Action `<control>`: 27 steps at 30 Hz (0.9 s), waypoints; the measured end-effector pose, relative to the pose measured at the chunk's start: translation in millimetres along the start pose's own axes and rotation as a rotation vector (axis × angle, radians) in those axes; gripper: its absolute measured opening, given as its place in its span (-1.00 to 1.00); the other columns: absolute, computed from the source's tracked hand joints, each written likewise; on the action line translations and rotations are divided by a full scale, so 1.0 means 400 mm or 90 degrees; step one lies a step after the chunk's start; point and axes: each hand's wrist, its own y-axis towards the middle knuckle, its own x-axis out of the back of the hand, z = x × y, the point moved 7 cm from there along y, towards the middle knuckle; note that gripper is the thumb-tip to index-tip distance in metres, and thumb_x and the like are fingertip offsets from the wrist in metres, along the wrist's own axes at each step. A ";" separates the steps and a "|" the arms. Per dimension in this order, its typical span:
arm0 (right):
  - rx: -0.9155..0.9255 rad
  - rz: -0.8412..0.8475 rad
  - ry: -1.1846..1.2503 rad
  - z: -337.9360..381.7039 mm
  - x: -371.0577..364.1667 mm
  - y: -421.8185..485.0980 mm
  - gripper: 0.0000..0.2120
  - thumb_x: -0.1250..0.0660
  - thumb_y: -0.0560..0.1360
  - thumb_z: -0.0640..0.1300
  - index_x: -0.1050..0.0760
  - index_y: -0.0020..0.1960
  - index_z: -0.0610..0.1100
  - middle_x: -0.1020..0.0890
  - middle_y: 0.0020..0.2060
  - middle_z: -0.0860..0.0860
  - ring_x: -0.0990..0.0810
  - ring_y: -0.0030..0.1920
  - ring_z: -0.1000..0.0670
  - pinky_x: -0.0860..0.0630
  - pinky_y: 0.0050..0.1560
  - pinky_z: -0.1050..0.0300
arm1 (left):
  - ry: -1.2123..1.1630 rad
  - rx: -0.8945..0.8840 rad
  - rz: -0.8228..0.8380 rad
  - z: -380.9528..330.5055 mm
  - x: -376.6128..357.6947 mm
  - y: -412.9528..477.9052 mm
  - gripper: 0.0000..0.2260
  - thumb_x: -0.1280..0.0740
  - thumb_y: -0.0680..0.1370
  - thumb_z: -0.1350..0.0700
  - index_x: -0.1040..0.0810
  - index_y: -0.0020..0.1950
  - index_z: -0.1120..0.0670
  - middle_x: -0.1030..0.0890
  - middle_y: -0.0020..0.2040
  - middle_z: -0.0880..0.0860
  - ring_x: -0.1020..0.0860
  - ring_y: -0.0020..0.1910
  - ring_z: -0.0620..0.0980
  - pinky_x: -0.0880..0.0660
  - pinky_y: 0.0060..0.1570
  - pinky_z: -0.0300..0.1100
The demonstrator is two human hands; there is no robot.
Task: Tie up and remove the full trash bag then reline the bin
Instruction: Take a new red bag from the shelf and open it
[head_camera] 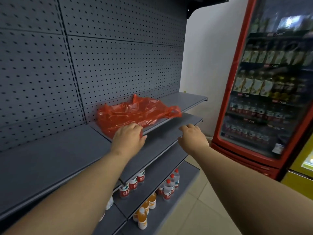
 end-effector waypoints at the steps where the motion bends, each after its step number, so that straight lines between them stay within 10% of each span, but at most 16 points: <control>1: 0.003 0.000 0.000 0.001 -0.004 0.025 -0.61 -0.21 0.54 -0.12 -0.36 0.35 -0.16 -0.43 0.28 -0.15 -0.35 0.31 -0.19 -0.37 0.26 -0.05 | -0.003 0.012 -0.002 0.006 -0.008 0.015 -0.64 -0.23 0.54 -0.09 -0.48 0.24 0.08 -0.54 0.20 0.04 -0.49 0.18 0.07 -0.39 0.17 -0.05; 8: 0.039 -0.011 0.009 0.032 -0.052 0.234 -0.60 -0.23 0.55 -0.10 -0.33 0.36 -0.18 -0.39 0.33 -0.15 -0.33 0.33 -0.21 -0.36 0.27 -0.06 | -0.005 0.165 0.107 0.058 -0.125 0.112 -0.28 -0.29 0.43 -0.25 -0.22 0.43 0.13 -0.32 0.41 0.14 -0.27 0.41 0.14 -0.26 0.36 0.00; 27: 0.058 -0.008 -0.090 -0.017 -0.189 0.620 -0.54 -0.15 0.50 -0.23 -0.28 0.40 -0.12 -0.32 0.39 -0.11 -0.25 0.40 -0.16 -0.20 0.41 -0.04 | 0.010 0.268 0.202 0.148 -0.263 0.275 -0.55 -0.31 0.44 0.00 -0.38 0.29 0.11 -0.46 0.24 0.09 -0.41 0.26 0.09 -0.38 0.24 -0.07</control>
